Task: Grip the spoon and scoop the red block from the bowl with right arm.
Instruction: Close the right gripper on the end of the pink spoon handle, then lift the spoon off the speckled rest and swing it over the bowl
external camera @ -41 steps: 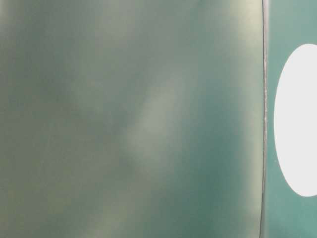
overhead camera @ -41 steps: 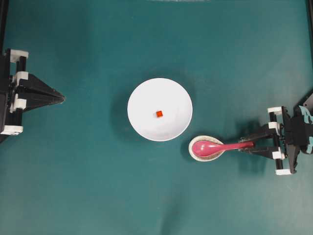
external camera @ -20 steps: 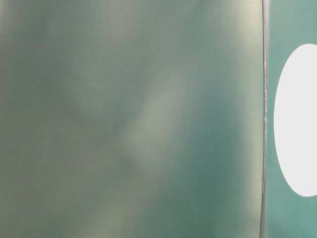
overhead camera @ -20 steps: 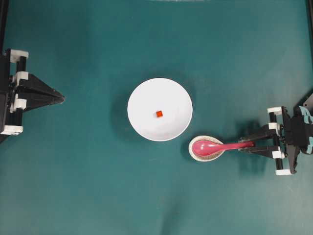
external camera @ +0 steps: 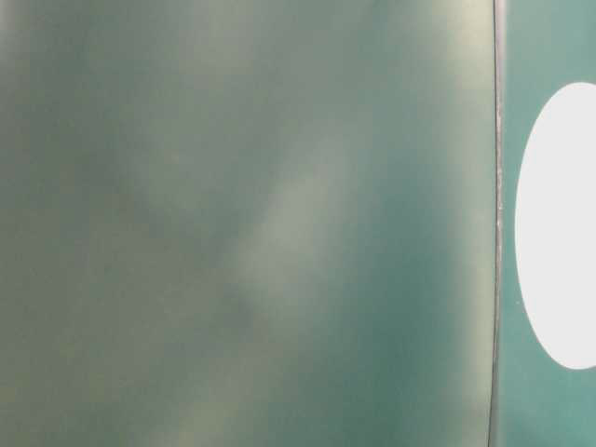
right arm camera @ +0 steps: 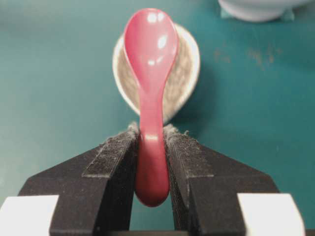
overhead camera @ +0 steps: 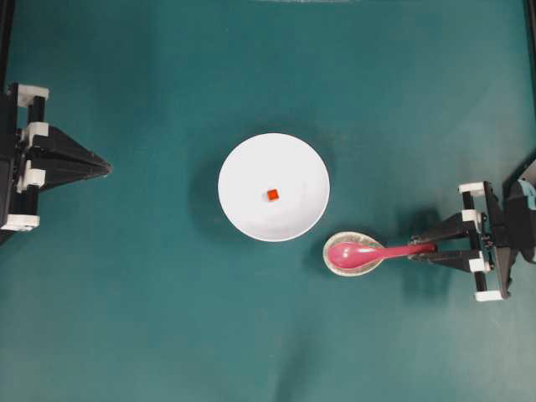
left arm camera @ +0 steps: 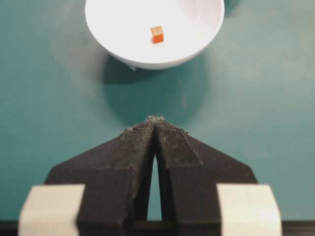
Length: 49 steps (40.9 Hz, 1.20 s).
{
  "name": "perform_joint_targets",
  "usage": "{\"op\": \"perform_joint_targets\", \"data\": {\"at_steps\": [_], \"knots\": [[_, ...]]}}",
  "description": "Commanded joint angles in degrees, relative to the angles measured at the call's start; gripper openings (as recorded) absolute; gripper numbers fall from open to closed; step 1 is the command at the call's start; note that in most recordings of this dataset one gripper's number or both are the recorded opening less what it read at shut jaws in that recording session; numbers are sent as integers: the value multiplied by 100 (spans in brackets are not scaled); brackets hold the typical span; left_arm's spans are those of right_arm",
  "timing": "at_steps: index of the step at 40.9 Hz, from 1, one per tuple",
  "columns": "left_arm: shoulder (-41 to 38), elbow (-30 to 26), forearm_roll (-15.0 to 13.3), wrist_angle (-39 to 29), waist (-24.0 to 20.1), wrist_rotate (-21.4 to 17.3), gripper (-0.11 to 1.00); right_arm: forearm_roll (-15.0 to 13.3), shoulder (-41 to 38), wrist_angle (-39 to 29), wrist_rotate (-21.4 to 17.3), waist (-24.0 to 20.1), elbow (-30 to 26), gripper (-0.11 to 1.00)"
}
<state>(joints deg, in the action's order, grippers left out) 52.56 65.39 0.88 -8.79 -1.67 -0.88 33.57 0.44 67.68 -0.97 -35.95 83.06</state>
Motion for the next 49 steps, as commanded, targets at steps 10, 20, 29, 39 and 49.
{"op": "perform_joint_targets", "data": {"at_steps": [10,20,29,39,49], "knots": [[-79,-114,18,35,-9,0,-1,18,1327,-958,571,79,-132,25],[-79,-114,18,26,-9,0,-1,18,2417,-2232,1125,501,-343,25],[-79,-105,18,35,-35,0,-1,18,3349,-3437,1661,1222,-580,25],[-88,-114,18,35,-44,9,-1,-9,4307,-5265,2259,2320,-1063,25],[-88,-114,18,35,-88,9,-1,-26,4746,-6987,2505,3428,-1767,25]]}}
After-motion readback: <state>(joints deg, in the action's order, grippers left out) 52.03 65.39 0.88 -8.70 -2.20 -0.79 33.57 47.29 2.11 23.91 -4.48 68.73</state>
